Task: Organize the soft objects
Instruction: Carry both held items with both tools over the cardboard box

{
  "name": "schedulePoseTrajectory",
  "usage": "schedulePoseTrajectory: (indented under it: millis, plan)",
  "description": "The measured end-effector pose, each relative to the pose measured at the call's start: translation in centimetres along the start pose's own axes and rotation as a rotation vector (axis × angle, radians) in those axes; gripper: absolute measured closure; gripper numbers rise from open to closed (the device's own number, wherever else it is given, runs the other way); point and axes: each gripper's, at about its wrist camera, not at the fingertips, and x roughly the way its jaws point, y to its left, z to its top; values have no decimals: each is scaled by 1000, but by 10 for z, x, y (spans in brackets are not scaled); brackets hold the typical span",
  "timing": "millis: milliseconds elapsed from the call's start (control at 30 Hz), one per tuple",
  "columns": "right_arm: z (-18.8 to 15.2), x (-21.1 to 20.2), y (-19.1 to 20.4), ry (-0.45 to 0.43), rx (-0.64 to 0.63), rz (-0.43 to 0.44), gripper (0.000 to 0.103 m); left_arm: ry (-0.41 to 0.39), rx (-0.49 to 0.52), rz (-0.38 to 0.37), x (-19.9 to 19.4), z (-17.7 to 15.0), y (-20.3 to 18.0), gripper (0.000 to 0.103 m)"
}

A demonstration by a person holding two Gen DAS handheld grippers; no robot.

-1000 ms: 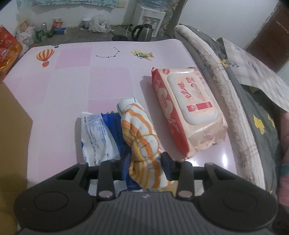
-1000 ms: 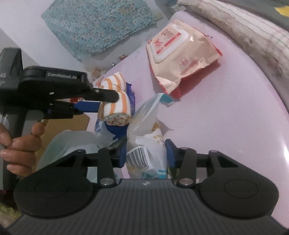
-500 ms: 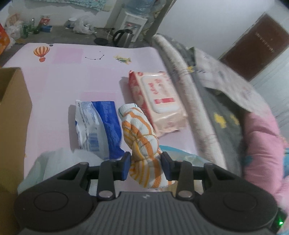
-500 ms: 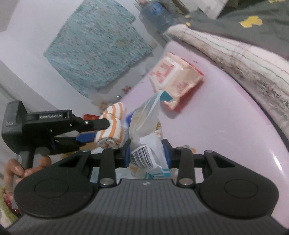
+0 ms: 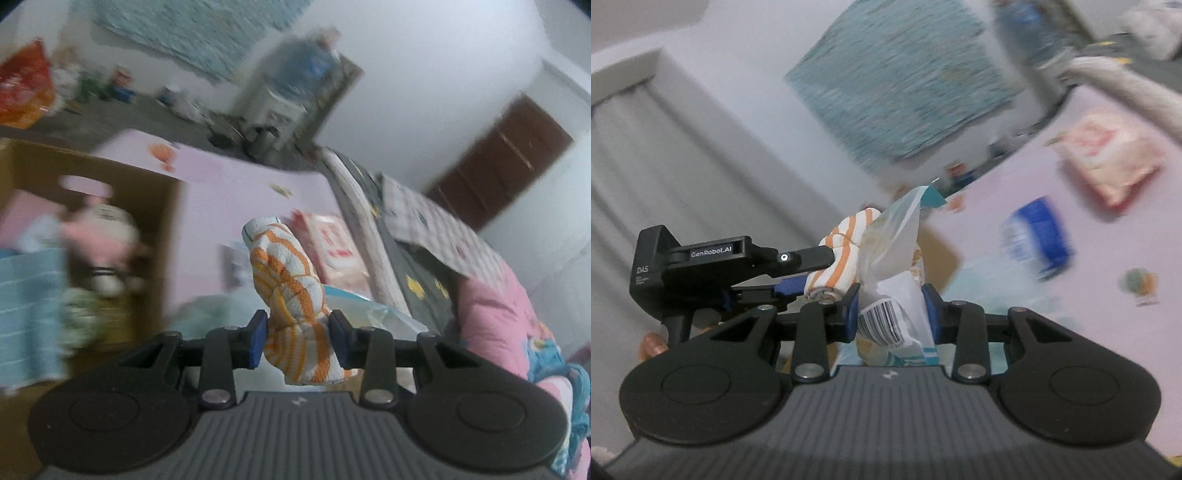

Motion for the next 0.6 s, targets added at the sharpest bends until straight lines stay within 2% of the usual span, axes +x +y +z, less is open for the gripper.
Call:
schedulePoseTrajectory:
  millis: [167,300,433,600]
  plan:
    - [-13,44,52,128,-62,84,70,-83,-77,66,-58,-11,56,66]
    - [-32,88,94,239,-120,102,70,-121,-141,127,-88,-23,103,66]
    - [-50,127,121,350,-121,94,70,-110,-198,179,-100,-31,150,66]
    - [-68,177,143,489,-141,24,70,-42,-173,286,-96,-34,193,66]
